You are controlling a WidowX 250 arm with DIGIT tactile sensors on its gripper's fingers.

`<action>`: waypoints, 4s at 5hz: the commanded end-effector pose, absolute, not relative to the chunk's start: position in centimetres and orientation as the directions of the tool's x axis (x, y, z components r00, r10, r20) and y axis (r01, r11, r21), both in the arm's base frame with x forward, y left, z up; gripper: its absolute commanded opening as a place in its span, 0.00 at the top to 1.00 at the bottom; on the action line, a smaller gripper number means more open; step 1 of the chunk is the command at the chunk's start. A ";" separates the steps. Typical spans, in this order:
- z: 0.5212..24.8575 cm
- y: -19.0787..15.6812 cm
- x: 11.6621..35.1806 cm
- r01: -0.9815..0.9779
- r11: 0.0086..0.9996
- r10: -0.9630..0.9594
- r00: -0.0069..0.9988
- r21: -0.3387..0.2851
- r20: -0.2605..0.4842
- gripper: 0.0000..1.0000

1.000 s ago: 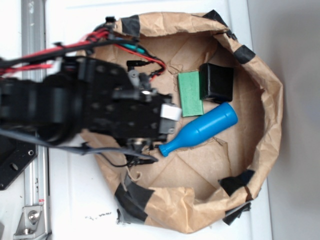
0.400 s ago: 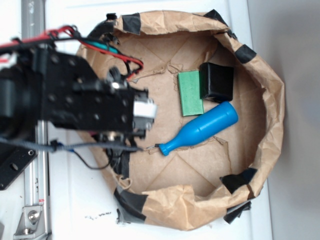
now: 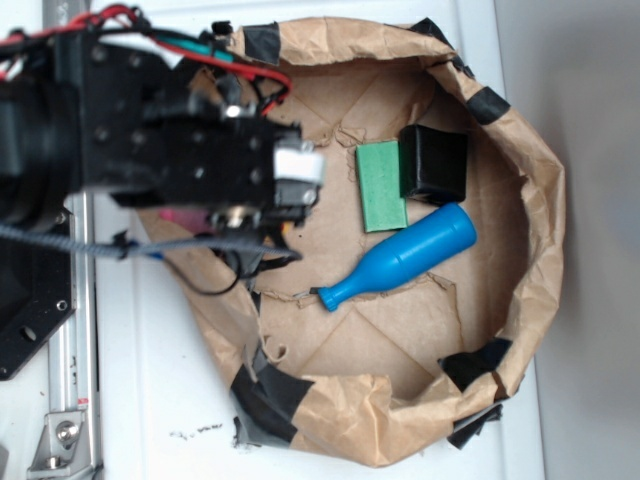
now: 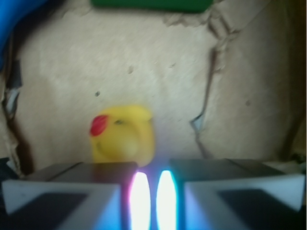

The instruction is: Grab the yellow duck.

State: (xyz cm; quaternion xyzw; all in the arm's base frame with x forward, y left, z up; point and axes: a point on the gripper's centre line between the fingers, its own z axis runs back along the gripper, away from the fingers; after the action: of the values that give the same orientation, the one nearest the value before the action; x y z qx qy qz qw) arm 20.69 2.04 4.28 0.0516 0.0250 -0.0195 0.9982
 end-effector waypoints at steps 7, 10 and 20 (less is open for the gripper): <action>5.2 2.4 21.9 0.015 0.992 -0.015 1.000 0.126 -0.002 0.00; 5.1 2.1 23.1 0.008 0.995 -0.012 0.999 0.096 0.035 0.00; 11.4 2.1 24.9 -0.074 0.995 0.054 0.962 0.065 0.268 1.00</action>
State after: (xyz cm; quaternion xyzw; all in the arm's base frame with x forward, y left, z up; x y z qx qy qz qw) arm 24.84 2.17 10.53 0.0360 -0.1068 0.0338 0.9931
